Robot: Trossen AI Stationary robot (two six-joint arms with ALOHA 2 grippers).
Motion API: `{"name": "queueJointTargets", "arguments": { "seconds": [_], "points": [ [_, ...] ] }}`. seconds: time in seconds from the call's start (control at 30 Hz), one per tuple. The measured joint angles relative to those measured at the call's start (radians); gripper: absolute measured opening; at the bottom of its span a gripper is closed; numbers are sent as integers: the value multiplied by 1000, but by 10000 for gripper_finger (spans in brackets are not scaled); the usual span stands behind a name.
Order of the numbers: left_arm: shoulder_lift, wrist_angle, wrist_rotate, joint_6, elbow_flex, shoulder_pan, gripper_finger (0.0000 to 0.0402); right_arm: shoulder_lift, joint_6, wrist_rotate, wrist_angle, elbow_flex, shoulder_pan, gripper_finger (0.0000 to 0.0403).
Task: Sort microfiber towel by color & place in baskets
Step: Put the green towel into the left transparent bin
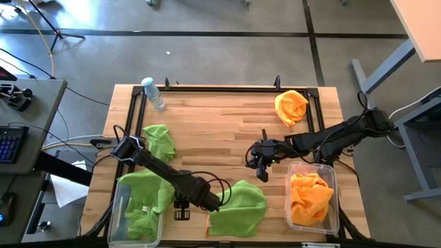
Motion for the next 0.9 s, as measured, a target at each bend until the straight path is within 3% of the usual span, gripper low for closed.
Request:
{"name": "queueJointTargets", "arguments": {
  "seconds": [0.23, 0.43, 0.7, 0.9],
  "points": [
    [-10, 1, -43, -83, -1, 2, 9, 0, 0, 0, 13, 0, 0, 0],
    [-95, 1, -108, -179, -1, 8, 2, 0, 0, 0, 14, 0, 0, 0],
    [-354, -2, -321, -427, -1, -12, 1, 0, 11, 0, 14, 0, 0, 0],
    [-526, -1, -372, -536, 0, -93, 0, 0, 56, 26, 15, 0, 0, 0]
  ]
}}
